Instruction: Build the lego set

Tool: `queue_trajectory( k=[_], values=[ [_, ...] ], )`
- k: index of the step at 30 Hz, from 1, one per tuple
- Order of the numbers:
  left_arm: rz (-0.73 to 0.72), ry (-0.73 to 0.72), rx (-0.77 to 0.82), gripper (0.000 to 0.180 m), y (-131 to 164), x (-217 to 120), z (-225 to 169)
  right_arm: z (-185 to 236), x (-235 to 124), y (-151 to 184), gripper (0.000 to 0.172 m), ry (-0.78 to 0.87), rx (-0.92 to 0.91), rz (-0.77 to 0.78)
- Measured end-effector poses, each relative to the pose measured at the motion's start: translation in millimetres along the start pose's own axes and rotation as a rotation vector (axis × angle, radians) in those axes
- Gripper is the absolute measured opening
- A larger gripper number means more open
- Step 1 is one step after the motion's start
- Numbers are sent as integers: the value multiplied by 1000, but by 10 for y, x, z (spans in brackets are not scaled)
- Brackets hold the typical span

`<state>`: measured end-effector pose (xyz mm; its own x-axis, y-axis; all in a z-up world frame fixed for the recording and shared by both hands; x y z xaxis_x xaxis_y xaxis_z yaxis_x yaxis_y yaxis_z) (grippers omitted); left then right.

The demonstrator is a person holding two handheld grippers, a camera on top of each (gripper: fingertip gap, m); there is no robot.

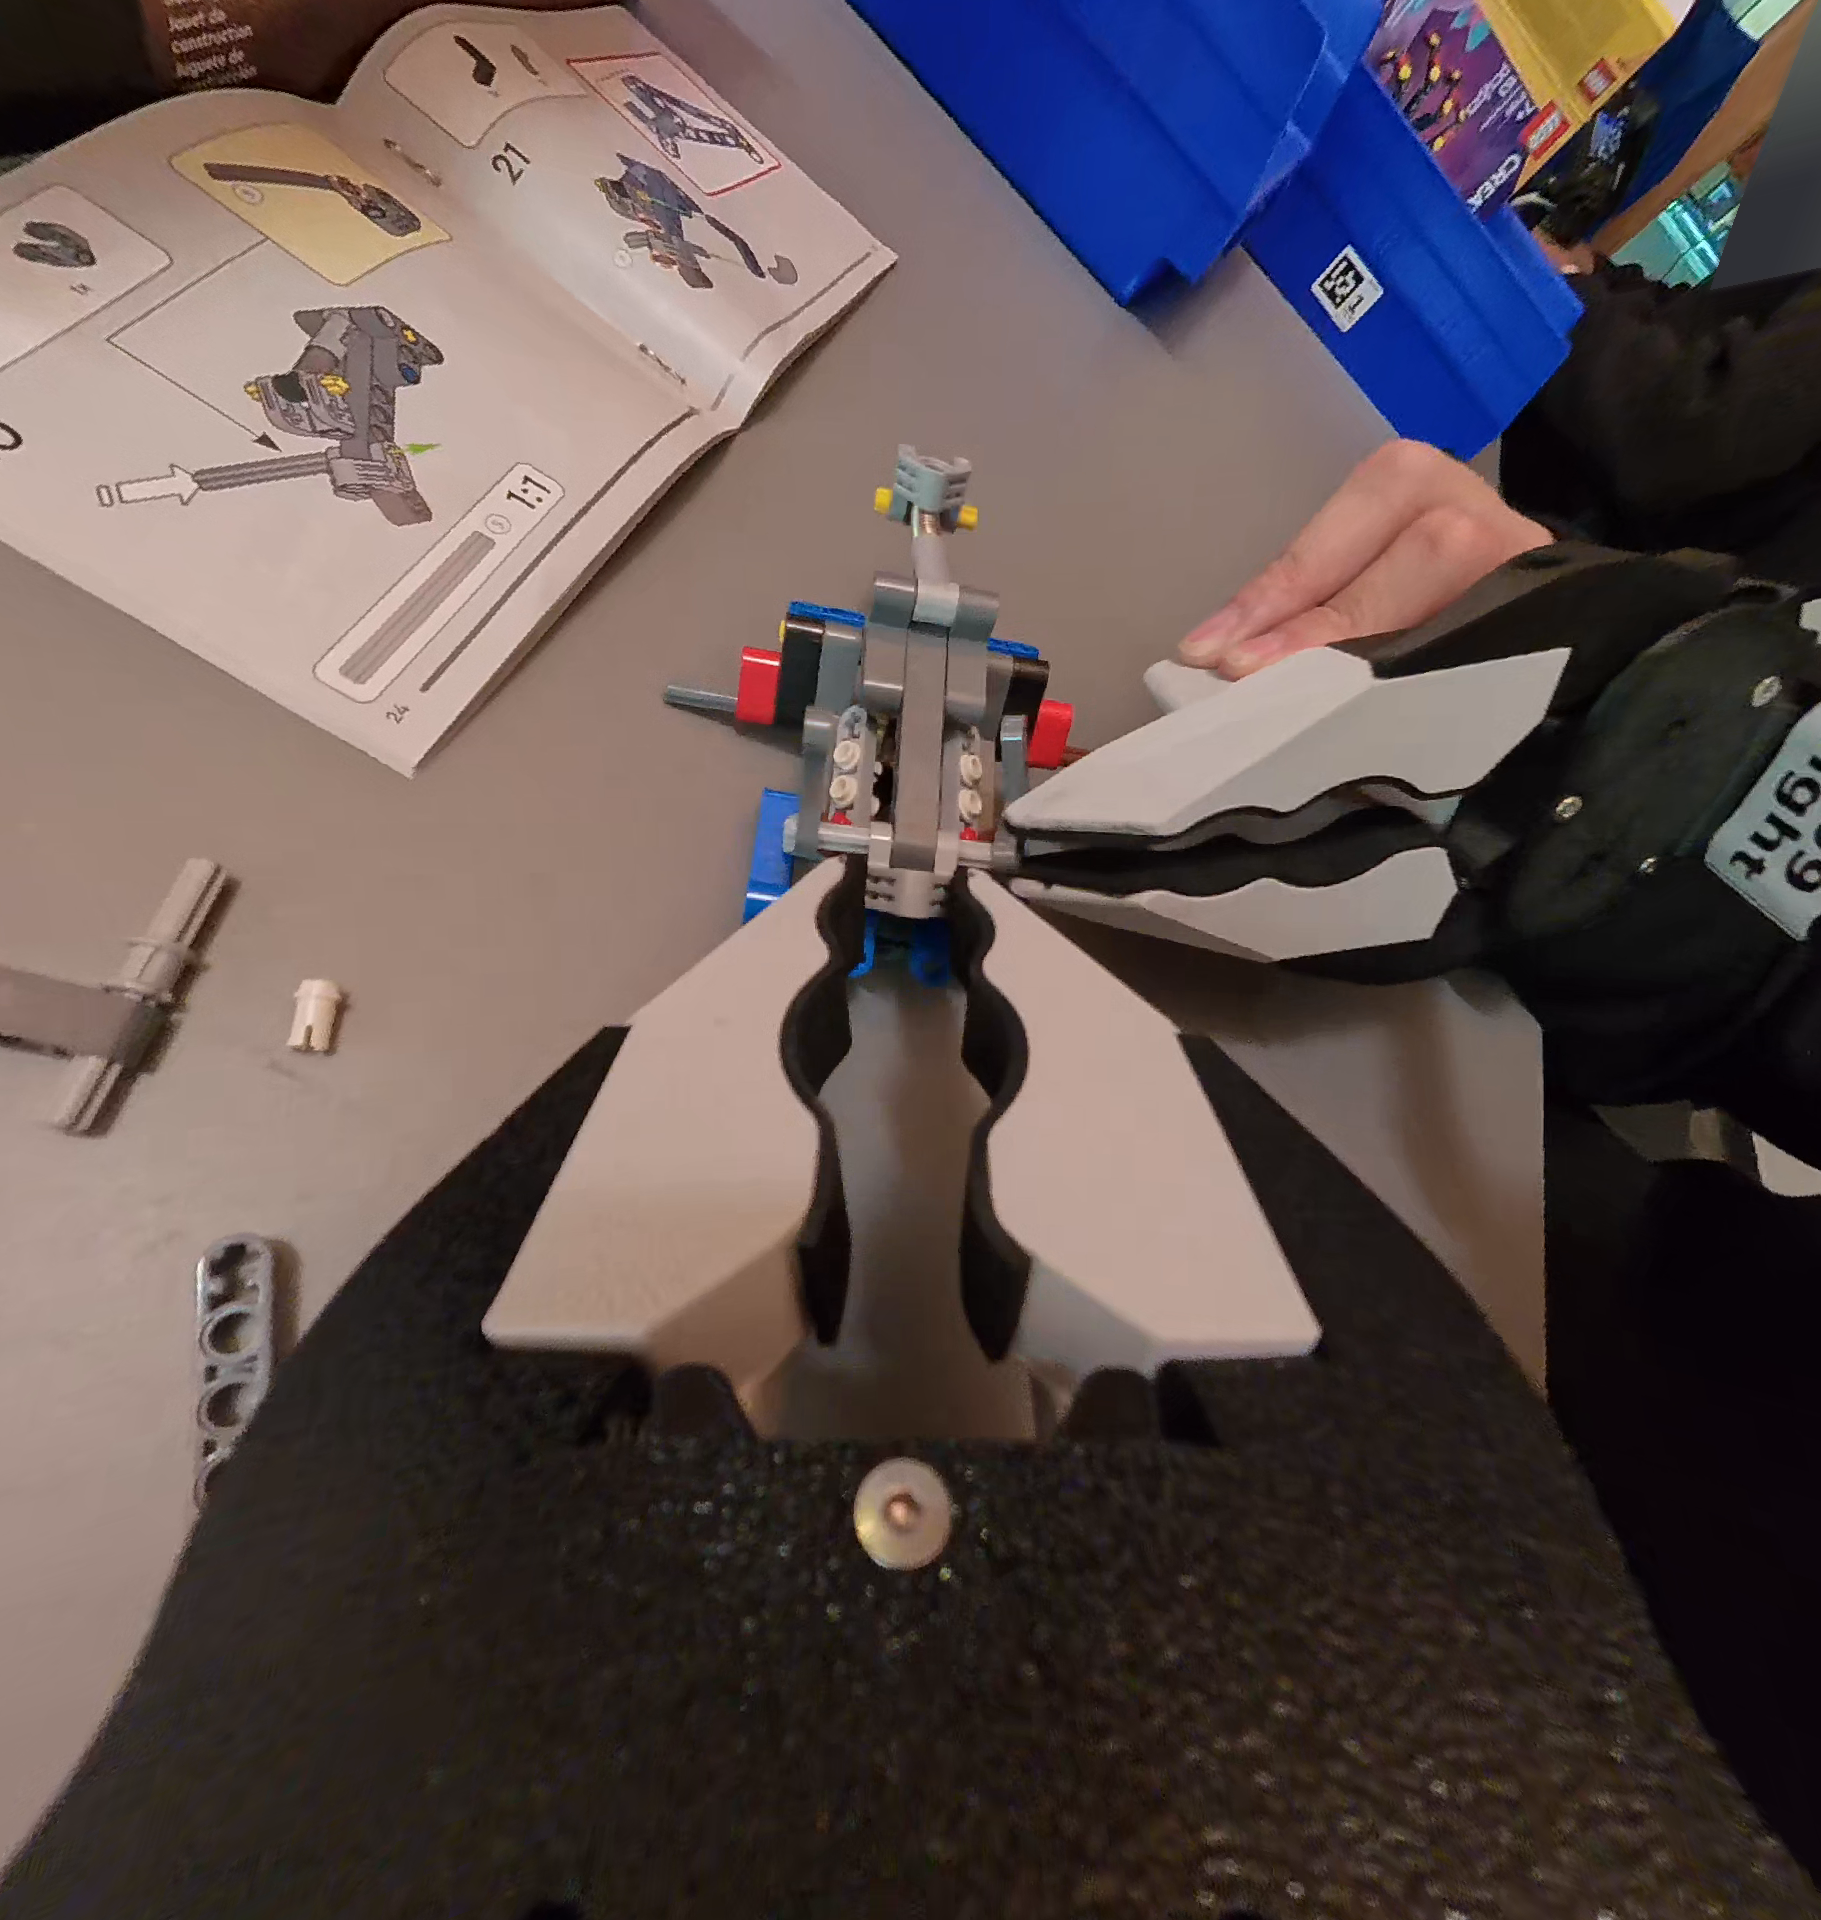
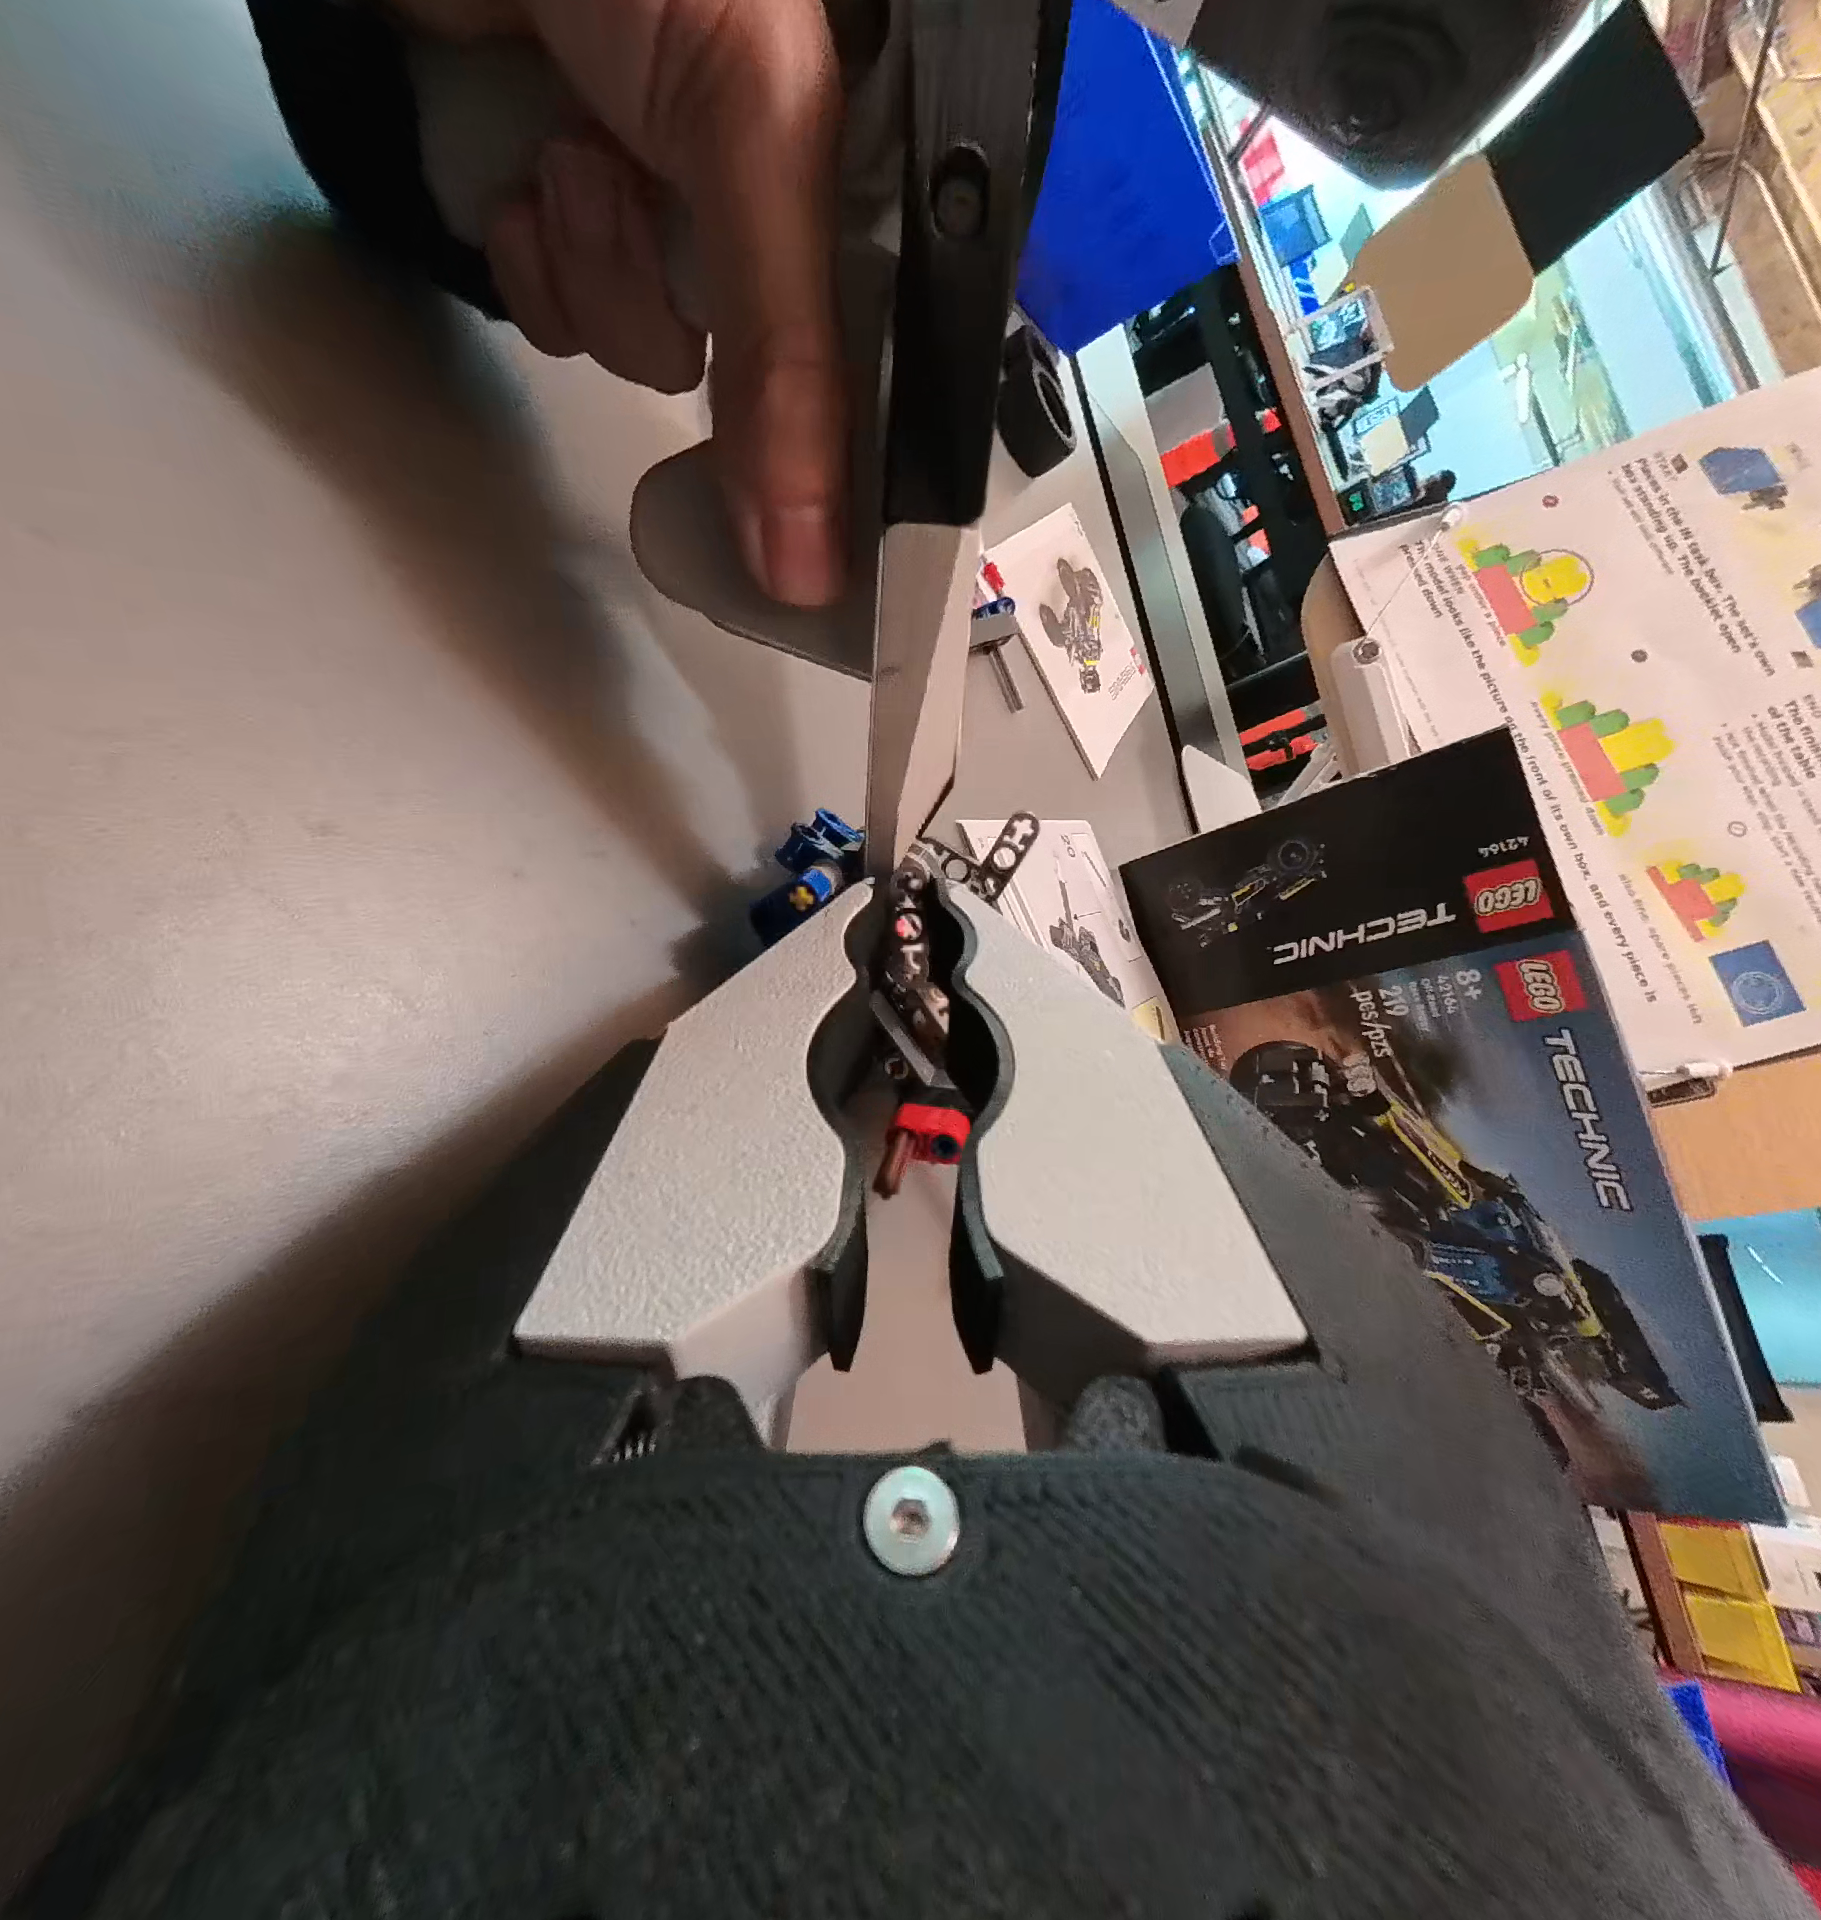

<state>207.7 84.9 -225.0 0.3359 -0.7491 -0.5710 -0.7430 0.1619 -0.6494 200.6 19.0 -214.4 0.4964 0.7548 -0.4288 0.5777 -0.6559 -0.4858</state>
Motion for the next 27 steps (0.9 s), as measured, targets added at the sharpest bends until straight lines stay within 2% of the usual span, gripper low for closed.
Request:
queue_trajectory(
  k=[3,5,8,10,13,18,20,26,27],
  values=[
    [6,-14,21,12,-2,10,-12,26,-23,-4,4,-14,-7,20],
    [9,-14,28,13,-1,17,-22,73,-105,9,4,-85,20,73],
    [11,-17,41,13,-1,21,-24,288,-369,-115,4,-354,302,164],
    [19,-26,52,13,-2,24,-29,452,-502,-187,4,-479,365,203],
    [38,-57,89,13,4,40,-46,537,-489,-80,4,-476,373,289],
    [41,-64,103,13,8,49,-56,610,-466,-93,7,-594,503,233],
    [40,-62,104,13,8,47,-55,602,-472,-80,19,-599,483,230],
    [45,-66,115,13,10,48,-59,425,-564,-32,27,-648,375,151],
    [45,-65,115,13,11,48,-59,370,-549,-27,21,-639,378,129]
  ],
)
Point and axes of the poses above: each gripper's, where its closed fingertips meet, x out along the fingers, y out of its underside, z = x × y across the jaws, the point moved 4 cm from there along -x, back along the fingers, and after that the axes turned 8 degrees about z, right-handed, at the moved point
